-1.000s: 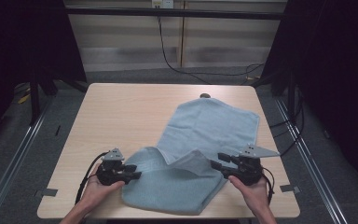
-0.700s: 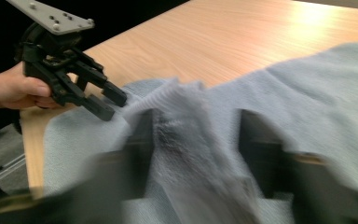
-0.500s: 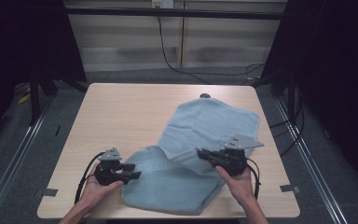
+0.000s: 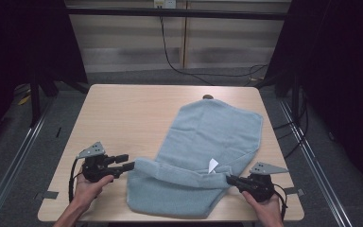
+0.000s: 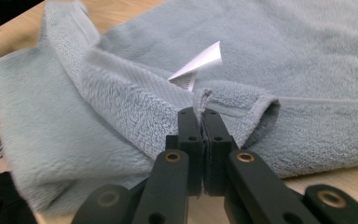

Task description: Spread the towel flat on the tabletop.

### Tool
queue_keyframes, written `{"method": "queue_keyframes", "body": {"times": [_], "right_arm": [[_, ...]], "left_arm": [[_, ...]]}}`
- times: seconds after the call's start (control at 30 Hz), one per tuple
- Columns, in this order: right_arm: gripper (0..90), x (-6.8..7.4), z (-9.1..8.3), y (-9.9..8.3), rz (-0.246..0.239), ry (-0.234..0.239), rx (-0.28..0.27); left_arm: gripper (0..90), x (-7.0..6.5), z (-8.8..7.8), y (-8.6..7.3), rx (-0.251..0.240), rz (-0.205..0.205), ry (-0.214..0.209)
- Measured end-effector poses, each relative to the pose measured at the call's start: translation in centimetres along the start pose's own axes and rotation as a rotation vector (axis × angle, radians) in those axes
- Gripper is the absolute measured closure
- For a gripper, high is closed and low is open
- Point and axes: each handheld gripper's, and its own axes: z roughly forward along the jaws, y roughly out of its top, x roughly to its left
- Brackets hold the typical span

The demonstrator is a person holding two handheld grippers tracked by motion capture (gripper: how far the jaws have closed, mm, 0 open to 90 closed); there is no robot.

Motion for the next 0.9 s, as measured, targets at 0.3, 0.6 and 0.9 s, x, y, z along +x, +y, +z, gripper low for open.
{"method": "queue_keyframes", "body": {"times": [0.3, 0.6, 0.9], "right_arm": [[89.0, 0.0, 1.5, -0.5, -0.005, -0.038, 0.091], [89.1, -0.1, 2.1, -0.4, -0.013, -0.037, 0.098], [89.2, -0.3, 5.8, 2.2, -0.068, -0.083, 0.100]], "left_arm": [[32.9, 1.8, 3.6, -0.4, 0.109, -0.062, -0.006], [72.3, 0.4, 4.7, -0.6, 0.166, -0.017, -0.088], [78.6, 2.2, 2.4, 0.6, 0.036, -0.065, -0.023]]}}
